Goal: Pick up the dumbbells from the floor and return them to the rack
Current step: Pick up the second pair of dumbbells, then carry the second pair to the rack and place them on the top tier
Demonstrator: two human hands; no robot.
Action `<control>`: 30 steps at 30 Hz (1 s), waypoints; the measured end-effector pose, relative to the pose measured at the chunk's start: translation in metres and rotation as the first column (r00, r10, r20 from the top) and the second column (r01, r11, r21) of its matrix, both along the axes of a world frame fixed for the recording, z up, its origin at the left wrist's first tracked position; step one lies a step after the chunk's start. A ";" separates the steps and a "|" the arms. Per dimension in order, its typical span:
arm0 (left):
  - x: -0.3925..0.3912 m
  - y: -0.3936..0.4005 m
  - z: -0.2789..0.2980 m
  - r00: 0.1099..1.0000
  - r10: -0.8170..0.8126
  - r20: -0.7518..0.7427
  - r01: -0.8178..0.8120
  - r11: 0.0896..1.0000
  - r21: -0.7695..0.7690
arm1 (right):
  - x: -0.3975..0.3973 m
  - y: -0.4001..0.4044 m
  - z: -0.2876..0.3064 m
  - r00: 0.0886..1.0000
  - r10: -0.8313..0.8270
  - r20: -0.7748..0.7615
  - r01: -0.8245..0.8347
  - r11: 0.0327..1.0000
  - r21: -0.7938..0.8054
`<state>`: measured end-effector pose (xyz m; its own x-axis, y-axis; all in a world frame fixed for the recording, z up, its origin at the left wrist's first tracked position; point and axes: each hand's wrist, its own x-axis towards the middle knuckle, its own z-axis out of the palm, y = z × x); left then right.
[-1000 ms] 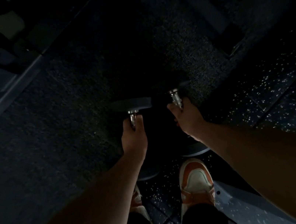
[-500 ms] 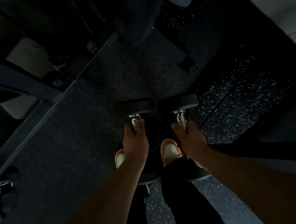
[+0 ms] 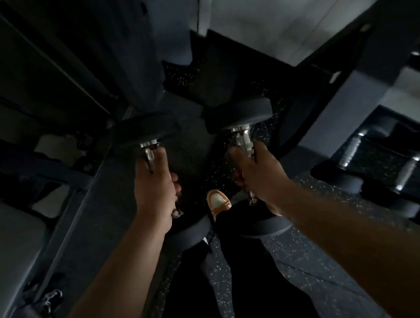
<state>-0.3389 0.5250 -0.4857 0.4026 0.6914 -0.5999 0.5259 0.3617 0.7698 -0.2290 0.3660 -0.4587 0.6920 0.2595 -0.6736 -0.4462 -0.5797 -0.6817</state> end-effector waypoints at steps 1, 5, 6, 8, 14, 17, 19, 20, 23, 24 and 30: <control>-0.001 -0.003 0.015 0.999 -0.031 0.007 0.031 1.000 0.003 | -0.006 -0.009 0.017 1.000 -0.030 0.005 0.030 1.000 0.001; -0.002 -0.026 0.062 0.988 -0.152 0.017 0.152 0.988 -0.016 | -0.029 -0.055 0.068 0.990 -0.136 0.046 0.136 0.991 -0.010; -0.002 -0.035 0.074 0.984 -0.178 0.021 0.179 0.984 -0.022 | -0.035 -0.069 0.078 0.985 -0.163 0.056 0.165 0.986 -0.017; -0.003 -0.054 0.091 0.969 -0.247 0.022 0.247 0.969 -0.017 | -0.047 -0.098 0.094 0.974 -0.218 0.060 0.220 0.975 -0.025; 0.000 -0.145 0.128 0.856 -0.512 0.066 0.514 0.858 -0.011 | -0.076 -0.203 0.129 0.923 -0.374 0.085 0.377 0.926 -0.023; 0.004 -0.209 0.138 0.793 -0.606 0.064 0.609 0.793 -0.028 | -0.089 -0.270 0.139 0.889 -0.445 0.108 0.449 0.893 -0.016; 0.007 -0.253 0.146 0.752 -0.655 0.077 0.658 0.752 -0.034 | -0.096 -0.315 0.146 0.865 -0.486 0.127 0.489 0.872 0.009; 0.009 -0.278 0.150 0.733 -0.675 0.080 0.679 0.734 -0.029 | -0.100 -0.340 0.149 0.851 -0.509 0.133 0.510 0.860 0.030; 0.013 -0.350 0.163 0.704 -0.704 0.093 0.707 0.707 -0.001 | -0.110 -0.411 0.161 0.827 -0.541 0.152 0.541 0.840 0.040; 0.015 -0.374 0.167 0.687 -0.720 0.100 0.723 0.691 0.002 | -0.113 -0.436 0.165 0.821 -0.549 0.160 0.551 0.834 0.035; 0.042 -0.493 0.179 0.605 -0.787 0.123 0.794 0.608 -0.013 | -0.113 -0.554 0.180 0.768 -0.619 0.163 0.622 0.782 0.036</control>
